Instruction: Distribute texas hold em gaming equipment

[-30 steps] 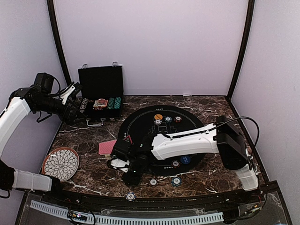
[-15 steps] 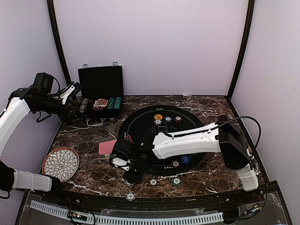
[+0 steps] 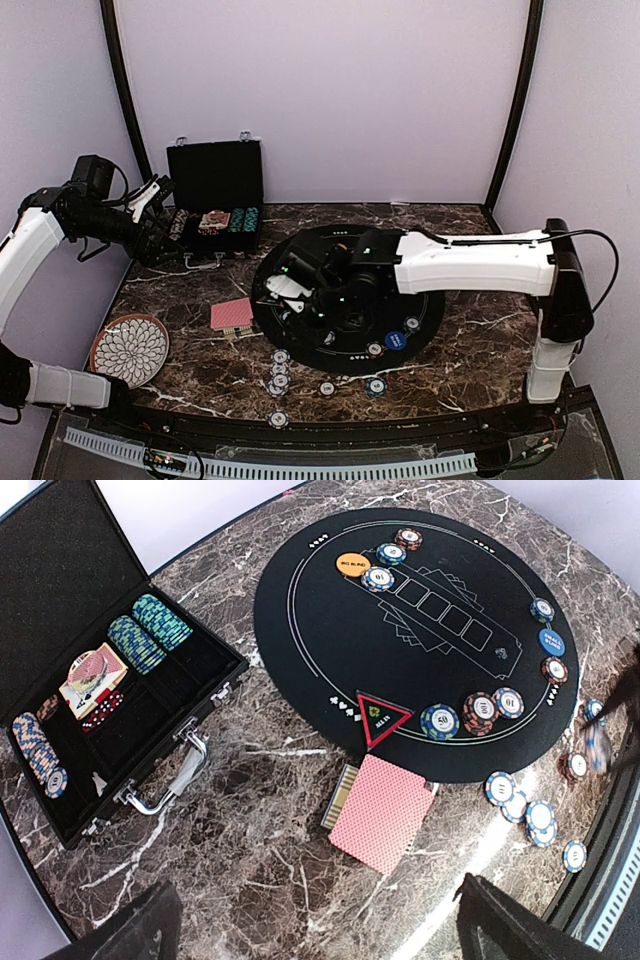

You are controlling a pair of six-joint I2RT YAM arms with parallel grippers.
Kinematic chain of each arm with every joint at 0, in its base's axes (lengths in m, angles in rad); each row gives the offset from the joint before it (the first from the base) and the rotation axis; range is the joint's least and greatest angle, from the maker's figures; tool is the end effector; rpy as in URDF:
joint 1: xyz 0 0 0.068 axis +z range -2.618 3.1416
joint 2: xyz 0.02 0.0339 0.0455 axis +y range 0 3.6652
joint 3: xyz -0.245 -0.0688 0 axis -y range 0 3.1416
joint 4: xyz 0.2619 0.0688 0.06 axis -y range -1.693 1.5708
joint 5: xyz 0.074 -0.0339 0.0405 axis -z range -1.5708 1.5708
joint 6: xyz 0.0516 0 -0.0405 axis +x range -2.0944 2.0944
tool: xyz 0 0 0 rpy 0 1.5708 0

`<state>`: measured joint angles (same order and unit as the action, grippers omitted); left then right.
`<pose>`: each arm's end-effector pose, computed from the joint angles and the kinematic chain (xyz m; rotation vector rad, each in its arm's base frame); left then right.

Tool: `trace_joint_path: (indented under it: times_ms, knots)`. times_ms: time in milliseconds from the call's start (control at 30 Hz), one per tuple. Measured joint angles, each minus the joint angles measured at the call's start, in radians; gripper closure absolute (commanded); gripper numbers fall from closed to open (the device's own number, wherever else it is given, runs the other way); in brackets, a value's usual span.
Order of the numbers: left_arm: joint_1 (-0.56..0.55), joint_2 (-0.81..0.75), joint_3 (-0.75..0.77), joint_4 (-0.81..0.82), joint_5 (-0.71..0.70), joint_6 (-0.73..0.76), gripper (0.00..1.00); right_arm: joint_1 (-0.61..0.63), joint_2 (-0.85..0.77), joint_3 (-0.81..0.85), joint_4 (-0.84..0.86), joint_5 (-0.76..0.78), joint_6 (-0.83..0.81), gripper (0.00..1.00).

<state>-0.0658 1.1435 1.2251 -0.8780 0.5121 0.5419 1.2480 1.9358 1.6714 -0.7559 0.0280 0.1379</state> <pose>0.2556 -0.0422 0.3326 0.9045 2.0800 -0.3569 0.1415 0.4184 0.2248 -1.3953 2.2701 0.4520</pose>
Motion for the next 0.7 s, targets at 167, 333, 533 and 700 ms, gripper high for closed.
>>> trace_joint_path:
  times_ms: [167, 333, 533, 700]
  knots:
    - [0.0, 0.0, 0.0, 0.0, 0.0, 0.001, 0.01, -0.145, -0.15, -0.196, 0.021, 0.043, 0.055, 1.0]
    - [0.0, 0.0, 0.0, 0.0, 0.002, 0.002, 0.01, -0.35, -0.269, -0.424, 0.036, 0.105, 0.116, 1.0]
    - [0.0, 0.0, 0.0, 0.0, 0.005, 0.016, 0.01, -0.531, -0.317, -0.599, 0.061, 0.158, 0.191, 1.0]
    - [0.0, 0.0, 0.0, 0.0, 0.009, 0.026, 0.01, -0.593, -0.317, -0.653, 0.098, 0.188, 0.235, 1.0]
